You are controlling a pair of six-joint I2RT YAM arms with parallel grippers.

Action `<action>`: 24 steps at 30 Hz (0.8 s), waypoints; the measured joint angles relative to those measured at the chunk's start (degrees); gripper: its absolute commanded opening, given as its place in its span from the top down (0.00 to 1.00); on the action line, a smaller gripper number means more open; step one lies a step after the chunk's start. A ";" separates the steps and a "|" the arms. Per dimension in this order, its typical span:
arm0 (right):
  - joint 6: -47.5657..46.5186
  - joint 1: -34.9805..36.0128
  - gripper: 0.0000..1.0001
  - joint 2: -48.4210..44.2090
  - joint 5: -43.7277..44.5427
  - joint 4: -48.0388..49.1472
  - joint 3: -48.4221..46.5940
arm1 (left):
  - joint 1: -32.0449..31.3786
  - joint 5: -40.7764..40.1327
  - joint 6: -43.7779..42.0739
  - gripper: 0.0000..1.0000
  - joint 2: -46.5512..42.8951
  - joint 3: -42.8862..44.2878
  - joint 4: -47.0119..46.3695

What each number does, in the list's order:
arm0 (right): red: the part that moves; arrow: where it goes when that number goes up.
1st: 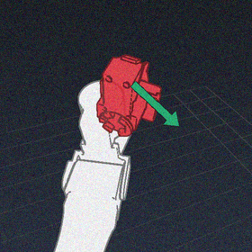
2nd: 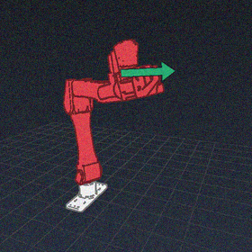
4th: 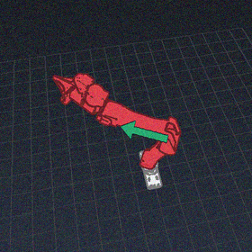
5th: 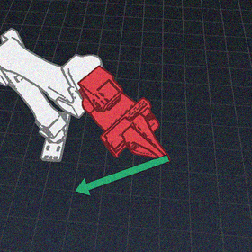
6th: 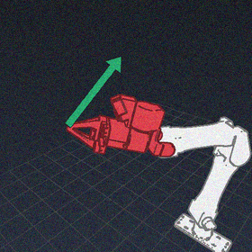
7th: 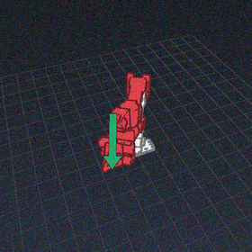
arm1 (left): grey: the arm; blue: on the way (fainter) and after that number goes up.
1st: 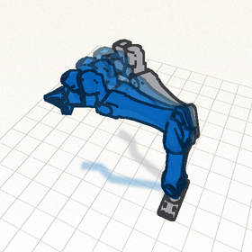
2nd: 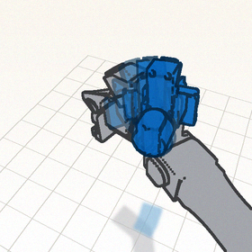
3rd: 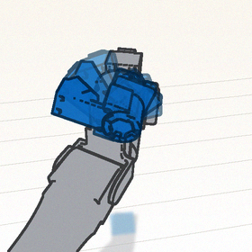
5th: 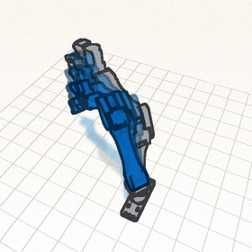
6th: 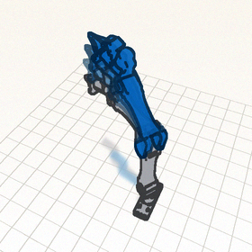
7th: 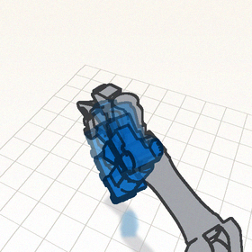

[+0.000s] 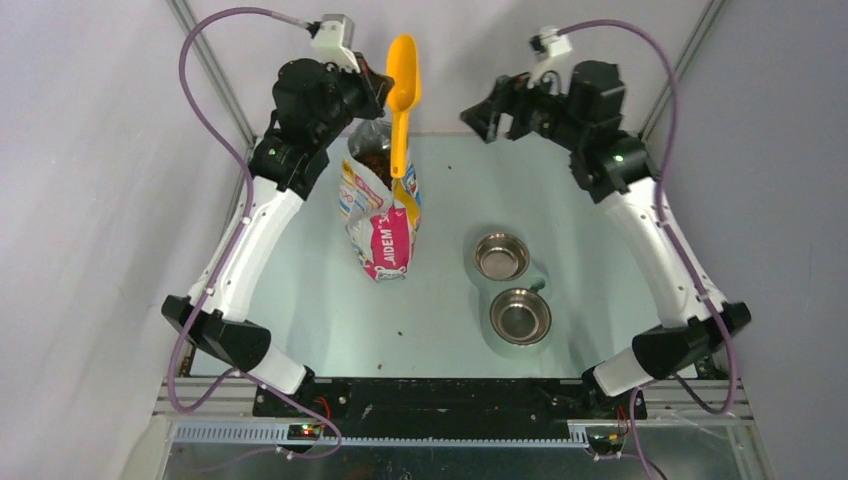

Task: Serve the pet food

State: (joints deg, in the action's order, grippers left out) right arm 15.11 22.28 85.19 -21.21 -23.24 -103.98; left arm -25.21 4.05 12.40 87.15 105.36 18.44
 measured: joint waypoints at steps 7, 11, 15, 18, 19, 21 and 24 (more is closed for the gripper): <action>1.44 6.58 0.14 10.54 -2.93 0.76 -6.14 | 3.96 -0.59 12.79 1.00 5.18 1.73 -0.39; 2.56 8.26 0.17 15.85 -4.17 1.53 -10.86 | 4.94 -0.70 17.44 1.00 6.73 1.68 0.63; 3.43 9.49 0.21 19.47 -4.72 2.32 -14.69 | 5.01 -0.83 20.02 1.00 6.67 1.68 -0.07; 3.78 10.51 0.23 21.31 -4.48 2.47 -16.65 | 5.01 -0.92 21.40 1.00 6.67 1.68 -0.31; 3.78 10.84 0.24 21.62 -4.31 2.47 -16.76 | 5.01 -0.92 21.79 1.00 6.64 1.68 -0.33; 3.69 11.54 0.28 21.99 -3.89 2.34 -16.79 | 5.01 -0.87 22.49 1.00 6.56 1.68 -0.35; 3.32 12.26 0.29 22.18 -3.13 2.08 -16.79 | 5.09 -0.92 23.54 1.00 6.16 1.68 -0.35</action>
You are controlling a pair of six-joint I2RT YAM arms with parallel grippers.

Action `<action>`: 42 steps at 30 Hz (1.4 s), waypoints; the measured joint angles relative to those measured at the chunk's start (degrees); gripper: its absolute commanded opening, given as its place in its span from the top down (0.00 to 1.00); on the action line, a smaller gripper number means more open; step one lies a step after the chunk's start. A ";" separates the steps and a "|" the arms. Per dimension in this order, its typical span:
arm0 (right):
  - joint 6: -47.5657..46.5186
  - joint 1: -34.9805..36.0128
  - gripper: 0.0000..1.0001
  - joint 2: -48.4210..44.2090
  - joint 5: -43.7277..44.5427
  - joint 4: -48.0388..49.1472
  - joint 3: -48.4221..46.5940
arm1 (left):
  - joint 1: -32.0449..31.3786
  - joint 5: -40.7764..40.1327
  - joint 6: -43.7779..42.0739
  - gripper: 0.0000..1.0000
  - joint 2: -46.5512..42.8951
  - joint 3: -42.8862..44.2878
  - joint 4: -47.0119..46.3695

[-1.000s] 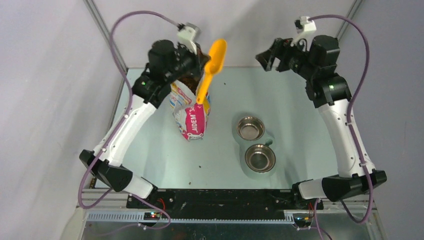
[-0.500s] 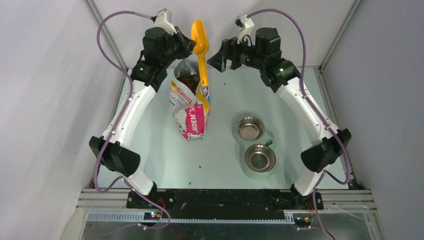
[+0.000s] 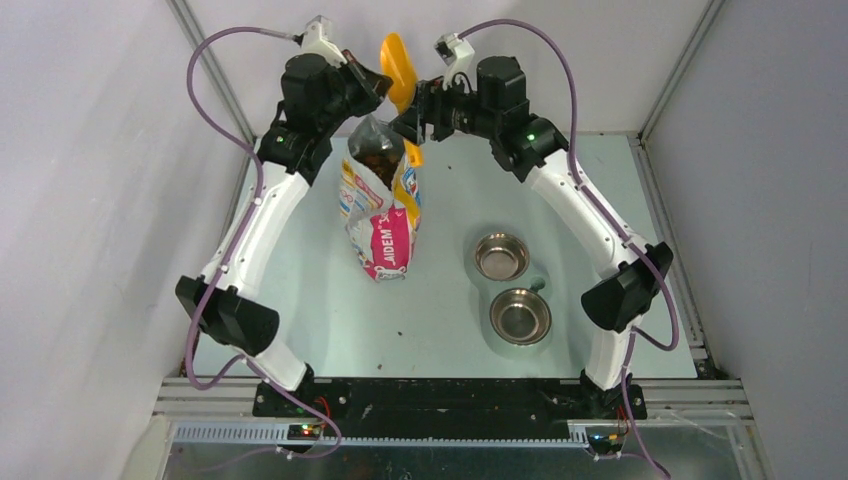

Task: Serve the pet food

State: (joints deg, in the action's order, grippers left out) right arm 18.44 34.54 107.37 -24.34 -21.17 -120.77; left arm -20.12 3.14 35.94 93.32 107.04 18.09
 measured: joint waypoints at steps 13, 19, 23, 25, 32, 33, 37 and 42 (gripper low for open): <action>-3.10 0.87 1.00 -0.35 2.75 -0.48 2.95 | 0.20 -0.98 1.01 0.72 -2.54 -0.96 -0.26; -6.36 -1.51 1.00 -2.97 1.77 -2.36 7.41 | 0.98 2.58 -12.50 0.37 -8.20 -10.38 -1.64; -11.85 -5.86 1.00 -6.95 -0.07 -7.48 11.47 | 0.98 2.86 -33.14 0.30 -20.04 -25.09 -4.37; -14.99 -7.67 1.00 -8.66 -1.22 -10.80 12.48 | 0.83 3.76 -45.46 0.28 -24.85 -31.63 -6.84; -27.02 -5.75 1.00 -11.15 -6.12 -21.38 13.07 | -6.23 11.30 -84.96 0.20 -36.33 -42.82 -20.85; -28.72 -4.83 1.00 -11.13 -6.49 -22.99 13.05 | -7.32 12.41 -88.46 0.20 -35.89 -42.84 -22.36; -33.77 -2.14 1.00 -10.51 -7.65 -28.98 12.02 | -9.62 16.50 -99.36 0.21 -32.26 -42.80 -25.31; -36.50 -1.14 1.00 -10.40 -9.20 -32.02 11.50 | -10.29 19.21 -109.90 0.22 -29.18 -42.82 -24.33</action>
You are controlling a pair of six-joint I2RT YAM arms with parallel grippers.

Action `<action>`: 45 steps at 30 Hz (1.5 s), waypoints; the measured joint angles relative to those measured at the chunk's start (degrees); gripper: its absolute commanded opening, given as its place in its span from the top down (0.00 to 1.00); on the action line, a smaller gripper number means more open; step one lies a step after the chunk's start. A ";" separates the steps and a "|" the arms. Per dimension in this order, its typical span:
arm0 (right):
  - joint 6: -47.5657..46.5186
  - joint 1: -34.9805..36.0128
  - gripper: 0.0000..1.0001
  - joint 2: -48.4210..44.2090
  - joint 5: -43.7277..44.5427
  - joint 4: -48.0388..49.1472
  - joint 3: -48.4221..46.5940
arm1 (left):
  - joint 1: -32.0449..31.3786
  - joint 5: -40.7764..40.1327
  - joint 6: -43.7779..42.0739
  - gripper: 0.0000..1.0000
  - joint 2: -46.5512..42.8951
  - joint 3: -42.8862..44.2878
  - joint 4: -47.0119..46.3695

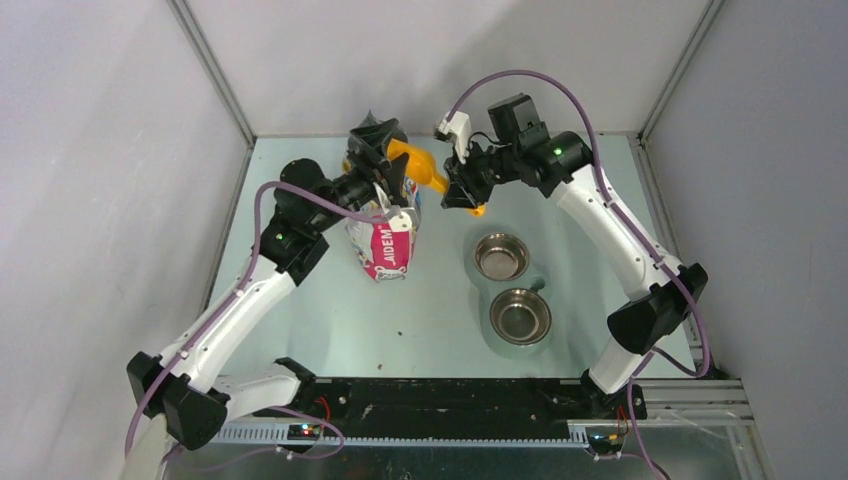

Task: Serve the pet food

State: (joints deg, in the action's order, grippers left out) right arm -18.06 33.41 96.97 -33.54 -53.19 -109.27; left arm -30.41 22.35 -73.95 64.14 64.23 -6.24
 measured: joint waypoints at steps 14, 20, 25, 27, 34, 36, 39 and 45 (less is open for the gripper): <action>-2.56 2.82 1.00 -0.37 0.98 -0.83 0.20 | -1.20 6.91 -14.29 0.63 3.19 0.02 4.55; -3.28 2.54 0.83 -0.39 3.89 -1.55 0.17 | -1.31 7.50 -17.75 1.00 5.16 1.40 9.51; -0.63 0.07 0.37 -0.61 2.62 -1.42 0.39 | -1.36 5.38 -17.05 1.00 6.25 1.46 11.37; 2.97 -2.60 0.32 -1.31 -0.17 0.02 1.64 | -1.55 4.20 -15.54 1.00 6.32 1.46 10.69; 8.48 -16.33 0.25 -6.86 -3.10 3.54 13.14 | -0.33 -4.70 0.55 1.00 6.25 2.36 7.54; 6.54 -17.62 0.28 -7.69 -1.31 4.59 17.46 | 0.66 -7.52 6.08 1.00 6.12 2.78 7.21; -0.90 -17.14 0.45 -7.54 1.22 5.68 23.96 | 2.51 -10.78 14.95 1.00 5.14 2.84 7.37; -16.90 -13.64 0.97 -3.32 3.15 4.96 28.63 | 12.85 -14.71 37.88 1.00 4.74 9.62 11.80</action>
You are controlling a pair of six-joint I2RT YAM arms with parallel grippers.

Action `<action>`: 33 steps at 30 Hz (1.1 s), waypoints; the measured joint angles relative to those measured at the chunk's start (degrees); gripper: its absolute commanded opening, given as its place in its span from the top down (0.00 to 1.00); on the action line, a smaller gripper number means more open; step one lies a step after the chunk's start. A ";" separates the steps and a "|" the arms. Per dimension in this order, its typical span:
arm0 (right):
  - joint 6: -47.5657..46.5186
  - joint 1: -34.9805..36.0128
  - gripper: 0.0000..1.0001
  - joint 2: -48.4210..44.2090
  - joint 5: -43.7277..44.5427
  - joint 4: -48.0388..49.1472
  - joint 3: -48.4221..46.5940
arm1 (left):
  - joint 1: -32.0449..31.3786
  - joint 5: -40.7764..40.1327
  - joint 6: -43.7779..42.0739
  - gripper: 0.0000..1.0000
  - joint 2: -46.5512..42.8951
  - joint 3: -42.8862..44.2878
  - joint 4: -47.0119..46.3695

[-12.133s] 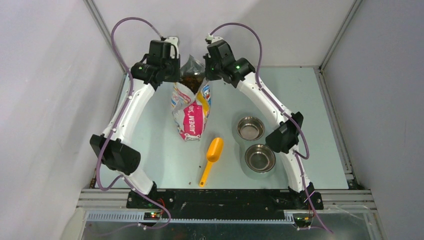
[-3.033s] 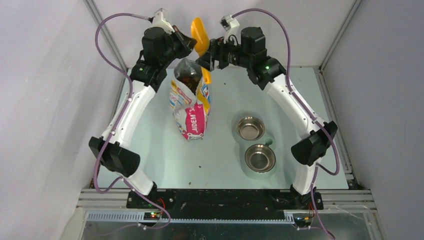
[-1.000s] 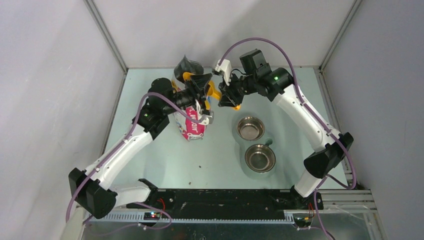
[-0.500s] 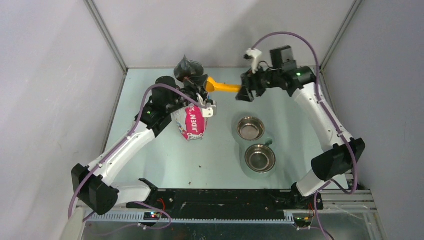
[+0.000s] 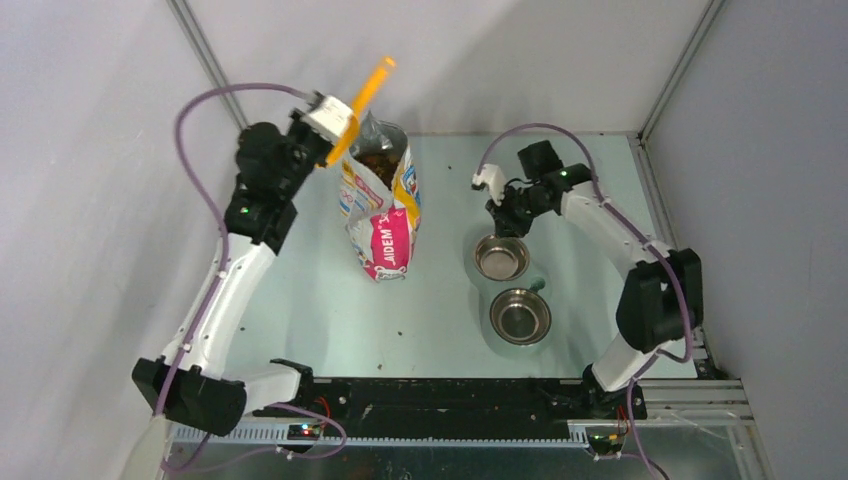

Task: Serve the pet food

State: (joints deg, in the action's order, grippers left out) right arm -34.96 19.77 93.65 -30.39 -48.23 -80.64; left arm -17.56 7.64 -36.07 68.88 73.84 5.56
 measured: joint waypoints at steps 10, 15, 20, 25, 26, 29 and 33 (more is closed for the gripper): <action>-11.91 3.67 1.00 10.29 6.14 1.11 1.36 | 8.37 -4.52 15.19 1.00 -2.80 2.60 -0.04; -14.08 3.67 1.00 15.04 9.84 4.63 1.36 | 9.16 -4.66 17.09 1.00 -2.82 2.95 1.42; -12.07 3.43 1.00 21.14 13.25 5.95 -1.62 | 9.20 -4.63 17.70 1.00 -2.23 5.79 2.86; -9.33 1.16 1.00 25.05 14.58 6.84 -9.11 | 9.22 -4.55 18.08 1.00 -2.23 7.39 3.28; -8.98 0.42 1.00 25.70 15.17 7.65 -10.45 | 9.22 -4.50 18.10 1.00 -2.23 7.39 3.34; -8.15 -1.44 1.00 27.34 16.59 9.29 -13.77 | 9.22 -4.42 18.18 1.00 -2.12 7.39 4.15; -7.30 -2.60 1.00 30.03 18.01 11.17 -18.03 | 9.25 -4.02 18.93 1.00 -1.77 7.39 4.57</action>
State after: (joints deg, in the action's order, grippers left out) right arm -42.26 17.17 123.68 -12.38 -37.06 -98.67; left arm -8.32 3.62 -17.15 67.11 81.23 10.13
